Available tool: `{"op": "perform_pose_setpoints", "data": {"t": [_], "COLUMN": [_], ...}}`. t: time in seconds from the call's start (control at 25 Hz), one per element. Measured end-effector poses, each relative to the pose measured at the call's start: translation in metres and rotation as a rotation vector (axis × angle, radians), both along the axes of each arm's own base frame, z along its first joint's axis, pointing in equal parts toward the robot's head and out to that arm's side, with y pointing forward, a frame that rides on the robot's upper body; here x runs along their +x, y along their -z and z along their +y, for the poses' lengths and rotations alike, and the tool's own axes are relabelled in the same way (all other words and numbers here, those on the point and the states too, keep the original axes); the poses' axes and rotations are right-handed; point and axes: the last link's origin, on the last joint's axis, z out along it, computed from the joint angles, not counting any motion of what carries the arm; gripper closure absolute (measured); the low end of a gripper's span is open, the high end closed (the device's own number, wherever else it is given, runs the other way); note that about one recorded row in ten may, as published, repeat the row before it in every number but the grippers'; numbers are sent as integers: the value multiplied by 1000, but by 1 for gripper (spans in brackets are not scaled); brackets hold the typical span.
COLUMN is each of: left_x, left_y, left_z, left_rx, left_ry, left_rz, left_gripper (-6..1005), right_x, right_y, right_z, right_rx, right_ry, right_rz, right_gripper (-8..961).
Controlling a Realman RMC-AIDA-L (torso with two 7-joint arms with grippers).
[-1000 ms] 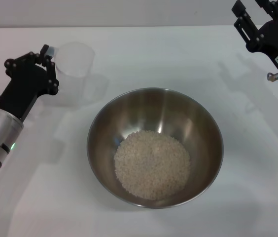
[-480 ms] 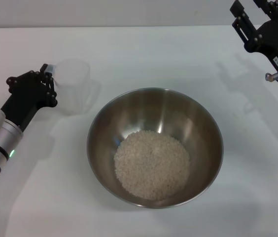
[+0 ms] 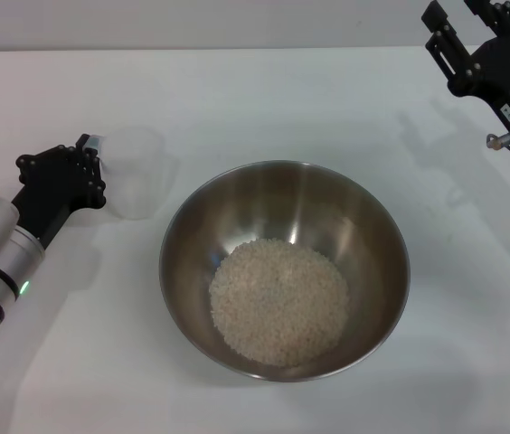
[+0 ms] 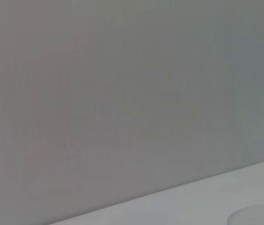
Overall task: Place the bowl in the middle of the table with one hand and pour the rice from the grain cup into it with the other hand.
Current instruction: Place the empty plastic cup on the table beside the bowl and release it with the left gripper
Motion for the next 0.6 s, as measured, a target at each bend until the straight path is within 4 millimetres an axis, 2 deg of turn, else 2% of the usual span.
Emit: {"op": "perform_pose_setpoints", "data": {"t": [0.4,0.6], "left_x": [-6,-9], "left_y": [-1,-2], "left_z": [-6,-9], "left_rx": [-13,-12], "left_ry": [-31,-36], "left_rz": [-50,-49], "left_gripper": [864,699], "right_x": [0,1], "right_y": [1,1], "right_z": [0,-1], "right_rx": [-6,-5], "right_ry": [-1,1], "right_rz": [-5,-6], "right_gripper": [385,385]}}
